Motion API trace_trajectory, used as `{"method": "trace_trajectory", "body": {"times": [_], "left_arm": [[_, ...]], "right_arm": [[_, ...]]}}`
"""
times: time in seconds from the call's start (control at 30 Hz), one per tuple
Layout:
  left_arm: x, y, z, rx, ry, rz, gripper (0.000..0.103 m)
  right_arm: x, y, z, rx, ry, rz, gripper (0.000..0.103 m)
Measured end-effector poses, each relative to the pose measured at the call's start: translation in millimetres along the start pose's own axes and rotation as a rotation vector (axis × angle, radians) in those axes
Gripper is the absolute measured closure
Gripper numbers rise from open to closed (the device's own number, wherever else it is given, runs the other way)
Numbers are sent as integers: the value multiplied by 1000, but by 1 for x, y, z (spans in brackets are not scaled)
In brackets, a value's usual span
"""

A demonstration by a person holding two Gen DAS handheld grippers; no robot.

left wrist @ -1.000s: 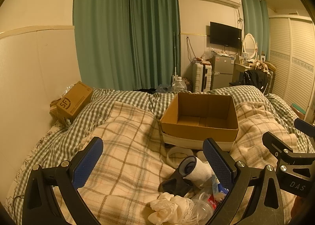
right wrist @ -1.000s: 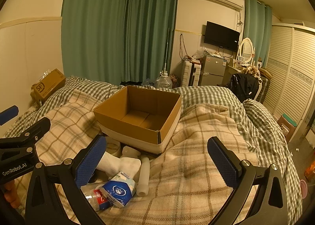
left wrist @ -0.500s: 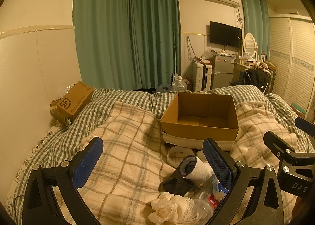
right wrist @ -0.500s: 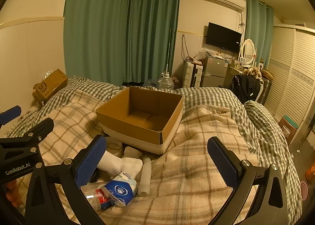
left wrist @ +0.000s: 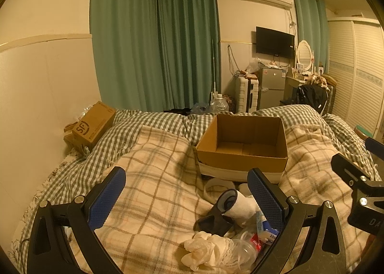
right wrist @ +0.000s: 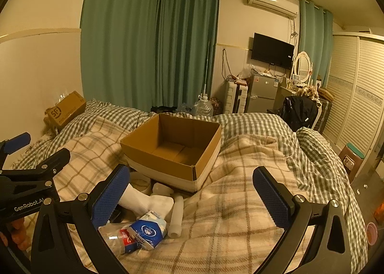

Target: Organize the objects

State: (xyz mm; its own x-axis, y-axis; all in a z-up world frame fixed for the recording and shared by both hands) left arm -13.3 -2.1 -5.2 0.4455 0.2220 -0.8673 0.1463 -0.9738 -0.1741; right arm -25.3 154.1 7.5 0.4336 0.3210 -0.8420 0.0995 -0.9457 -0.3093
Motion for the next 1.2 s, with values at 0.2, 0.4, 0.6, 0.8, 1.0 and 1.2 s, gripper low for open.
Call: {"method": "trace_trajectory", "body": {"times": [0.2,0.4,0.6,0.8,1.0,1.2], "left_arm": [[-2,1,-6,3,5,-13,0],[-1,0,-12,6,4,-3,0],[4,5,-9,1,24,4,0],[21,11,7,-25,89,33,10],[41,16,14,-23,149,48,11],[71,23,34,-36,252,66,11]], "right_arm": [[-1,-5,-10,-5,-11,9,0],[-1,-6,-13,-5,-13,10,0],[3,-6,-12,-14,8,7,0],[6,-3,-3,-31,43,1,0],[10,0,3,-28,62,-13,0],[18,2,14,-28,99,-16,0]]}}
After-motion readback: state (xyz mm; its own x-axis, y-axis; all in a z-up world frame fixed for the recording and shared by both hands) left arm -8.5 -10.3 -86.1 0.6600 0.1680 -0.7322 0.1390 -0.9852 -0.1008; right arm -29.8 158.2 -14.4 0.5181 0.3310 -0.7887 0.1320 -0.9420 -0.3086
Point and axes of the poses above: each gripper's, at about its wrist camera, not at the fingertips, and z roughly the way its jaws point, y to its left, x to its underside, the point moved 3 cm from there along z, roughly the way its jaws point, and after that the axes turned 15 degrees about -z, right-handed, at the moved point
